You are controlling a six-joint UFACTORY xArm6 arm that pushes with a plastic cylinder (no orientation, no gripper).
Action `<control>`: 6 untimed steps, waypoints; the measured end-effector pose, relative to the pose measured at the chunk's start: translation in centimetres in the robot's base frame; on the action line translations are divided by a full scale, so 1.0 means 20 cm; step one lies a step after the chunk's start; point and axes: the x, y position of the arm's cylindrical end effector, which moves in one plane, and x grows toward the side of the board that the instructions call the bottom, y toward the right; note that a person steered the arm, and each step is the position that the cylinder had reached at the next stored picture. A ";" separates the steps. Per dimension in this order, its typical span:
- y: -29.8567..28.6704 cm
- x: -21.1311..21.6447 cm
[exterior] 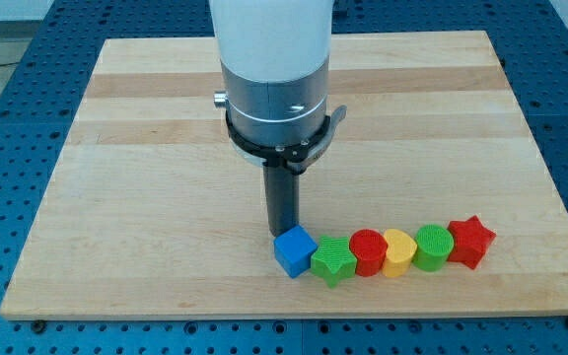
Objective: Place your arm at the bottom left of the green star
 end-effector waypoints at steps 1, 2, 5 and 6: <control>0.00 0.04; 0.00 0.07; -0.30 0.22; -0.27 0.38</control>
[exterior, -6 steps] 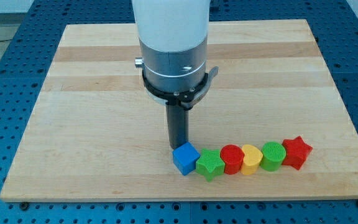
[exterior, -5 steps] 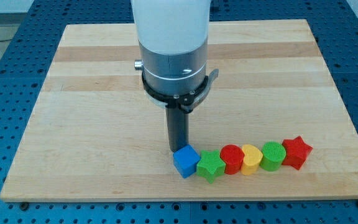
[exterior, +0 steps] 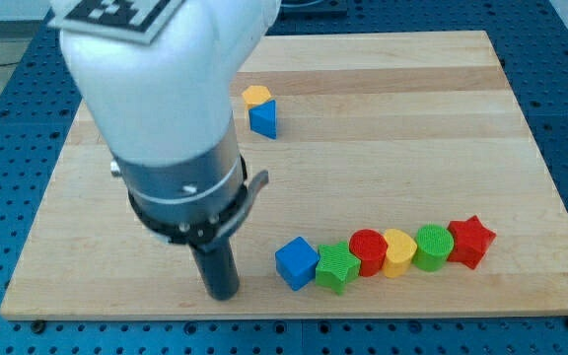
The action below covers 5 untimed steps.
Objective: Place your arm at the bottom left of the green star
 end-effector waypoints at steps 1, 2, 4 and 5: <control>0.13 0.04; 0.25 0.04; 0.39 0.04; 0.44 0.04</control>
